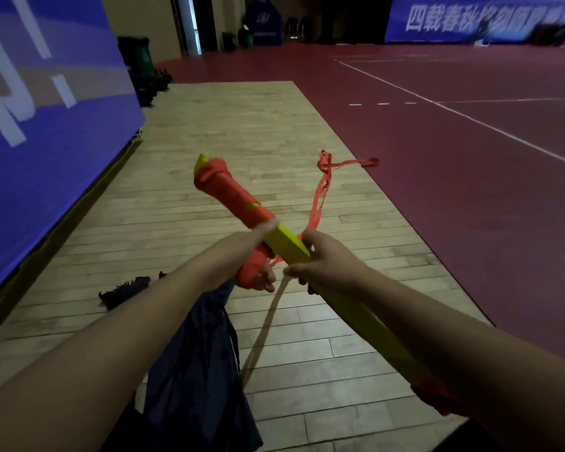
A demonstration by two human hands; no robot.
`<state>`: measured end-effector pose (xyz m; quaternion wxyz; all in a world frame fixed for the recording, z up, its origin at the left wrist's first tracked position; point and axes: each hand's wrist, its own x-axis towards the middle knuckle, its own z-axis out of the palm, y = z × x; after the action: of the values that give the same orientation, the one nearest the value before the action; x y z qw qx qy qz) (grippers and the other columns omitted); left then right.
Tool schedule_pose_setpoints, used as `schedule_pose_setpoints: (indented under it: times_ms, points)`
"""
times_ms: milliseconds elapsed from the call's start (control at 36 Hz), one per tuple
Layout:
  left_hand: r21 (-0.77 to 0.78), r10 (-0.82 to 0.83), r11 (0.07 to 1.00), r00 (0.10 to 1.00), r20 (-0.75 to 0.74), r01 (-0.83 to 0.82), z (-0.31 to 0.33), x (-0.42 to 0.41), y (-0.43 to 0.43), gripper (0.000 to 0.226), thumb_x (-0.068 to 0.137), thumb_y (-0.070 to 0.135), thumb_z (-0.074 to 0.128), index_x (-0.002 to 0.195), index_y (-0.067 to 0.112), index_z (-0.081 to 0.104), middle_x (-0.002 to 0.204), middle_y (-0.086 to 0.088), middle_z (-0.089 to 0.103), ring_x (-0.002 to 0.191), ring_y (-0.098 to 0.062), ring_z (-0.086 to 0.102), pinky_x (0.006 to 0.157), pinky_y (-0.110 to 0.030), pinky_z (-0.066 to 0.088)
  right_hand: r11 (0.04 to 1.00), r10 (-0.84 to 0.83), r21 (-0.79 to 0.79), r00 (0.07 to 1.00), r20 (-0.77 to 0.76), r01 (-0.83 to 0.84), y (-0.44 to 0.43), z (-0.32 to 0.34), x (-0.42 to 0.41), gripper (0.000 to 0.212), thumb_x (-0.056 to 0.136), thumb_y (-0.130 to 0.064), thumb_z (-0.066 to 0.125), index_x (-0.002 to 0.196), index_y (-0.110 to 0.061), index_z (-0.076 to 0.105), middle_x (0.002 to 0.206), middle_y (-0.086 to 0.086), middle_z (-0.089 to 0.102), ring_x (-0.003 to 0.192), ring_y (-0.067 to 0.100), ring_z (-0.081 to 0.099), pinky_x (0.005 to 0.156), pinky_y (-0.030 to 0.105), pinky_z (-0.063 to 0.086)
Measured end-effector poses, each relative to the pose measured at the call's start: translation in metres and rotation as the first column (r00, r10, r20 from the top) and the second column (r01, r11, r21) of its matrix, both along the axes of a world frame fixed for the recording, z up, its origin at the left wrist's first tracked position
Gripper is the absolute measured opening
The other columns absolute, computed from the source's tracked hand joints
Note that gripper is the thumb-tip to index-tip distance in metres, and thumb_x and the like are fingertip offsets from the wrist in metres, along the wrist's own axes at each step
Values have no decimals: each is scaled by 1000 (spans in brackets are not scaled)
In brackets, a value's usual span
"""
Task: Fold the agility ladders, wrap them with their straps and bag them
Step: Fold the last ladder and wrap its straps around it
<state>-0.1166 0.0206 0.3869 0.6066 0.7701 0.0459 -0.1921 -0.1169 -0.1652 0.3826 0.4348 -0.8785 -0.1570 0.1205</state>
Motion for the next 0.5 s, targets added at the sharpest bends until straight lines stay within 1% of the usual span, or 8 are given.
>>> schedule_pose_setpoints:
  times_ms: [56, 83, 139, 194, 278, 361, 417, 500]
  points:
    - [-29, 70, 997, 997, 26, -70, -6, -9, -7, 58, 93, 60, 52, 91, 3, 61, 60, -13, 64, 52, -29, 64, 50, -27, 52, 982, 20, -189, 994, 111, 1, 4, -15, -9, 45, 89, -21, 75, 124, -11, 50, 102, 12, 68, 84, 24, 70, 72, 47, 59]
    - [-46, 113, 993, 993, 31, -111, -10, -12, -9, 54, 94, 57, 54, 87, 4, 62, 57, -11, 61, 47, -26, 61, 46, -25, 49, 964, 32, -267, 987, 160, 12, 7, -21, -15, 48, 90, -23, 72, 129, -13, 47, 109, 13, 67, 94, 30, 68, 80, 49, 57]
    - [-97, 218, 972, 976, 6, -216, -16, -15, -13, 49, 93, 53, 59, 81, 6, 62, 56, -10, 59, 45, -24, 57, 47, -25, 45, 949, 50, -314, 979, 195, 14, 13, -27, -26, 40, 94, -21, 64, 125, -11, 40, 109, 16, 66, 98, 36, 64, 81, 47, 53]
    - [-145, 318, 938, 948, -8, -316, -14, -18, -15, 48, 91, 52, 61, 75, 8, 62, 56, -10, 58, 46, -24, 57, 50, -26, 44, 952, 82, -307, 975, 208, -15, 20, -24, -36, 31, 97, -17, 58, 114, -13, 33, 100, 16, 62, 91, 37, 62, 73, 42, 50]
    - [-141, 386, 918, 918, 92, -372, -7, -18, -13, 49, 90, 55, 57, 72, 10, 63, 57, -8, 62, 50, -22, 61, 58, -30, 47, 968, 90, -249, 977, 195, -40, 25, -16, -39, 33, 97, -19, 59, 108, -19, 27, 89, 4, 56, 76, 22, 58, 62, 34, 46]
    - [-228, 409, 900, 900, 149, -371, -1, -18, -6, 45, 86, 57, 57, 77, 13, 60, 61, -4, 62, 60, -22, 63, 70, -37, 48, 996, 53, -75, 994, 96, -46, 26, -6, -42, 41, 96, -35, 65, 112, -16, 33, 89, 0, 54, 73, 13, 57, 60, 28, 48]
    - [-327, 421, 875, 894, 151, -356, 6, -21, 0, 37, 88, 53, 57, 83, 16, 59, 69, -2, 60, 71, -22, 61, 74, -38, 48, 995, -3, 97, 1000, -17, 5, 24, 3, -43, 50, 96, -52, 60, 121, -16, 37, 102, 1, 58, 82, 13, 62, 71, 33, 55]
    - [-477, 387, 839, 904, 181, -264, 18, -27, 7, 29, 94, 42, 50, 83, 16, 57, 69, 0, 59, 68, -18, 60, 68, -34, 49, 972, -94, 196, 977, -191, 132, 18, 13, -36, 66, 98, -68, 36, 135, -14, 47, 118, 6, 62, 100, 22, 65, 92, 44, 52]
